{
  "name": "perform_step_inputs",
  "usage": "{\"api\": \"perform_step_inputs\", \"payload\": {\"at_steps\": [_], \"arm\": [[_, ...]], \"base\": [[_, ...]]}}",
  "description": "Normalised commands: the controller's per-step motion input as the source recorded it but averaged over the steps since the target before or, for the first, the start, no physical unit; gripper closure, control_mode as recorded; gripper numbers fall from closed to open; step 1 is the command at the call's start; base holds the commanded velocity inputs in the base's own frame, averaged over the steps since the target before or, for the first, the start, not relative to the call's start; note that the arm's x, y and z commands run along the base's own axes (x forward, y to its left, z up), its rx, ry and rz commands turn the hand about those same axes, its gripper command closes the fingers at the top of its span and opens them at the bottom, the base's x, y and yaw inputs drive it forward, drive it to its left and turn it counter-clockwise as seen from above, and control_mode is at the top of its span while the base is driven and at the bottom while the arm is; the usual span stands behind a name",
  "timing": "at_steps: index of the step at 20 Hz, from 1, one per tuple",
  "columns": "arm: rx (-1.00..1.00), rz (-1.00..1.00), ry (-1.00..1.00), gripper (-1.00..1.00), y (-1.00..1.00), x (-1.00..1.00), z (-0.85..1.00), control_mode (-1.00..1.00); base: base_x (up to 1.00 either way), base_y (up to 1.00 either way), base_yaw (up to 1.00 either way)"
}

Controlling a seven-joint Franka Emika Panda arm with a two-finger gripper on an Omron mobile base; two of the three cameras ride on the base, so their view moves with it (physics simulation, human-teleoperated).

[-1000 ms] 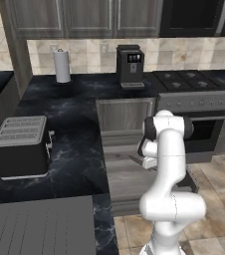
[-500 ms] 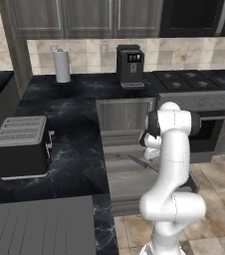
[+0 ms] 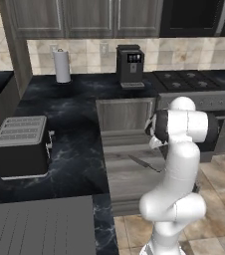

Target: Pick up the metallic utensils from the counter and place them in the open drawer. Make sure not to pick up any wooden utensils.

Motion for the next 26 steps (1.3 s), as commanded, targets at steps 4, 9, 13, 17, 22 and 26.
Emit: {"api": "perform_step_inputs", "payload": {"at_steps": [4,9,13,17,22,26], "arm": [[0.00,0.00,-0.12,-1.00,0.00,-0.51,1.00,-1.00],[0.00,0.00,-0.06,-1.00,0.02,-0.33,1.00,-1.00],[0.00,0.00,-0.01,-1.00,0.17,-0.17,0.89,-1.00],[0.00,0.00,0.00,-1.00,0.17,-0.13,0.63,-1.00],[0.00,0.00,0.00,-1.00,0.18,-0.36,0.46,-1.00],[0.00,0.00,-0.04,-1.00,0.32,-0.50,0.27,-1.00]], "base": [[0.00,0.00,0.00],[0.00,0.00,0.00],[0.00,0.00,0.00],[0.00,0.00,0.00],[0.00,0.00,0.00],[0.00,0.00,0.00]]}}
